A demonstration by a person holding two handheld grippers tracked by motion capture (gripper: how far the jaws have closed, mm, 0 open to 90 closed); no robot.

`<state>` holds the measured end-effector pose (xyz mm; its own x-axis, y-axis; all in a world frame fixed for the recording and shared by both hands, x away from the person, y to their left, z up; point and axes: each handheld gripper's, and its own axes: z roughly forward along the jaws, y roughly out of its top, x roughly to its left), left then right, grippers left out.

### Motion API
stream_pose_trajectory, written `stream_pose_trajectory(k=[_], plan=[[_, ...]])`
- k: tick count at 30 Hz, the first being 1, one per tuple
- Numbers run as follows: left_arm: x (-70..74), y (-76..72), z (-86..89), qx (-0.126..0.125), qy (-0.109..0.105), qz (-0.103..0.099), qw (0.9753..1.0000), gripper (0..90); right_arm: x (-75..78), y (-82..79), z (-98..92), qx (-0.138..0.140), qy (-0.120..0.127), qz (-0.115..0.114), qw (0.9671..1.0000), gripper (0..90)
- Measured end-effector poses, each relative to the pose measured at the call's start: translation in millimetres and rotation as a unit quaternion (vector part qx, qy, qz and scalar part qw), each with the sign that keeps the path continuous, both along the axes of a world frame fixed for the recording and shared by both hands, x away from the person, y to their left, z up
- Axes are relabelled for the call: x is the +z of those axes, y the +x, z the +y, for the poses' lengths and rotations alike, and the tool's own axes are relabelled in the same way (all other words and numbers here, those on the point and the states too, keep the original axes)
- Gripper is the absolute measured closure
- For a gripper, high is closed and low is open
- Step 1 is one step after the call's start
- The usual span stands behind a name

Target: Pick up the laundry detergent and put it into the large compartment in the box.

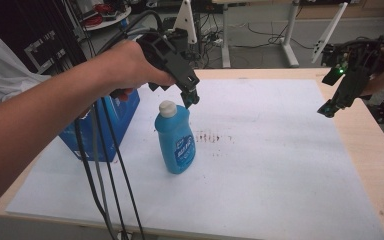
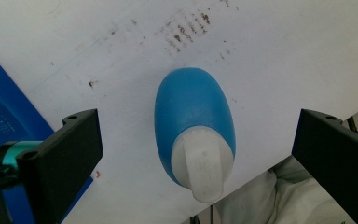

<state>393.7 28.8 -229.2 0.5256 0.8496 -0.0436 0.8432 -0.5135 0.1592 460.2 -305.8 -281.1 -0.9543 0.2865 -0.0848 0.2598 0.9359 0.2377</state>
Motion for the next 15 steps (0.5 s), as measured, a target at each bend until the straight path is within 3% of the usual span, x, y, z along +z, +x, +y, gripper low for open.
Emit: stream_pose_trajectory(k=[15], plan=[[-14.1,-1.9,-0.1,0.007,0.001,0.012,0.9999,1.7,-2.2,-1.0,-0.7,-0.004,0.0,0.004,1.0,1.6]])
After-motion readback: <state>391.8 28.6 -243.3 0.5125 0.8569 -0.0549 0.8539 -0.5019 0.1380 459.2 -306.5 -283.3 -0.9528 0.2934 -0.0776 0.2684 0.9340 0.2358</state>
